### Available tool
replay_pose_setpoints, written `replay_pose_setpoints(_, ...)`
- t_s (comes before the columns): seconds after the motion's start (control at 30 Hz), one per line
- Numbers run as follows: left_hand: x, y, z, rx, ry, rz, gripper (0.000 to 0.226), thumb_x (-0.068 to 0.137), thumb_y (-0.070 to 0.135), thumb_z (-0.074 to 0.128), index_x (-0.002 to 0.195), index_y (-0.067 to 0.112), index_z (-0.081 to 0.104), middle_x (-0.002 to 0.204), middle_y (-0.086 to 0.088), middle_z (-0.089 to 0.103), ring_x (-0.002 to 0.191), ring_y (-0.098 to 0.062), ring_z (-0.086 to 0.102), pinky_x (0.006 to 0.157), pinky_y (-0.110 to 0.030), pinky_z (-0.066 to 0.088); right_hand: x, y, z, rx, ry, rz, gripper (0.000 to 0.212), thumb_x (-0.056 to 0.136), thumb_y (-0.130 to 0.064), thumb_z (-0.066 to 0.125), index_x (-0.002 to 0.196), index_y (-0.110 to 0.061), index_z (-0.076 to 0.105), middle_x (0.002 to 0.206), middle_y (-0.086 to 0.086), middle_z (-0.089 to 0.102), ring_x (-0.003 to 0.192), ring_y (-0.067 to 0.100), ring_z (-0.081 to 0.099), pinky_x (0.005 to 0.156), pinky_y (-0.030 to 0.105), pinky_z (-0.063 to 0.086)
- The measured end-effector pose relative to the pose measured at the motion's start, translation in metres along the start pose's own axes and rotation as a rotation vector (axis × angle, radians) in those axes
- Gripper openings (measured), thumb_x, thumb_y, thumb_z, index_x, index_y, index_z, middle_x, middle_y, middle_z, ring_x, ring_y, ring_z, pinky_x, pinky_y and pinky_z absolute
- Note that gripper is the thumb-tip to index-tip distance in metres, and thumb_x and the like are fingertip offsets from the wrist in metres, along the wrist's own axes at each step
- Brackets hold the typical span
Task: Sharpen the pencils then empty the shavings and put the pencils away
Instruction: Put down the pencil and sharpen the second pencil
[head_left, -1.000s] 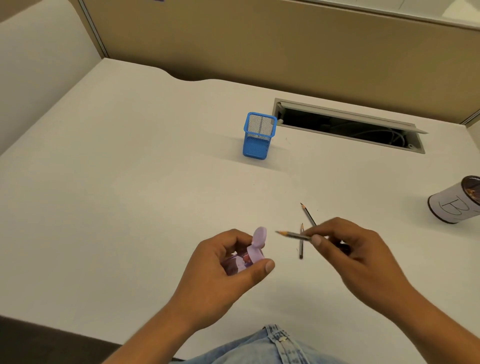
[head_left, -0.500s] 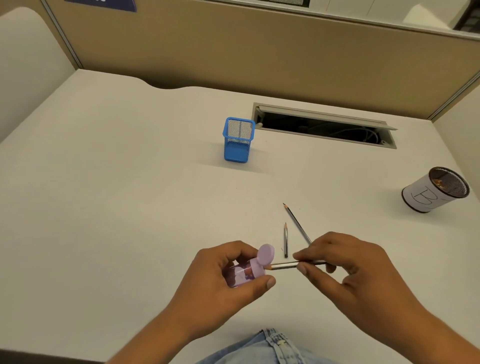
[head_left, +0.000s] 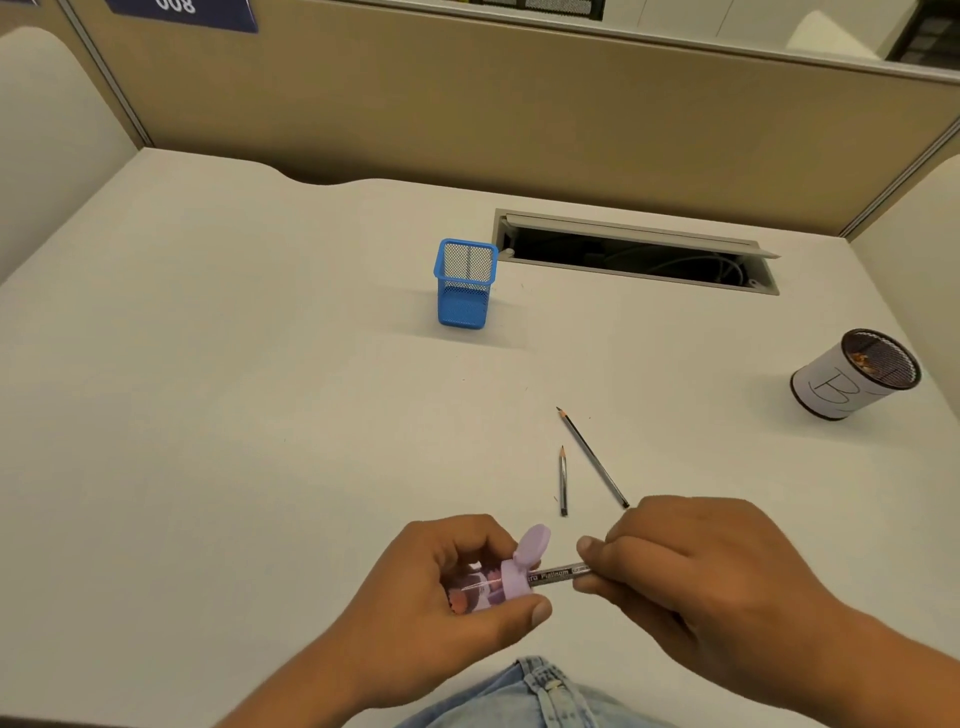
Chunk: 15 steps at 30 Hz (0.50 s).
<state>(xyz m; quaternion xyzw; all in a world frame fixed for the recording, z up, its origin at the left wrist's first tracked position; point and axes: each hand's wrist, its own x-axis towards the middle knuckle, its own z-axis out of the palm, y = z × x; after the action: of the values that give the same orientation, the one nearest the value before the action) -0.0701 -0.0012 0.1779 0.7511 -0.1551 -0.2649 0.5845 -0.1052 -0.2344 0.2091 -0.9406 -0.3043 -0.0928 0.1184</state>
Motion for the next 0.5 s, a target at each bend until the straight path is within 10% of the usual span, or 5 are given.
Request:
replay_pose_setpoints(0.27, 0.005, -0.003, -0.001, 0.436, 0.015, 0.347, 0.015, 0.080, 0.037, 0.075, 0.089, 0.028, 0.069, 0.069, 0.030, 0.053, 0.060, 0.003, 0.049, 0.056, -0.004, 0.032, 0.013, -0.003, -0.006, 0.767, -0.407, 0.744, 0.023, 0.090, -0.045, 0.063, 0.078, -0.030, 0.074, 0.054, -0.005, 0.047, 0.048, 0.009, 0.033, 0.051, 0.025, 0.029)
replay_pose_setpoints(0.5, 0.008, 0.010, 0.006, 0.023, -0.053, -0.037, 0.016, 0.073, 0.036, 0.081, 0.073, 0.028, 0.067, 0.065, 0.013, 0.064, 0.057, -0.005, 0.053, 0.061, -0.018, 0.043, 0.006, 0.001, -0.008, 0.144, -0.143, 0.252, 0.025, 0.083, -0.058, 0.061, 0.086, -0.033, 0.065, 0.067, -0.015, 0.066, 0.058, 0.006, 0.054, 0.049, 0.011, 0.036)
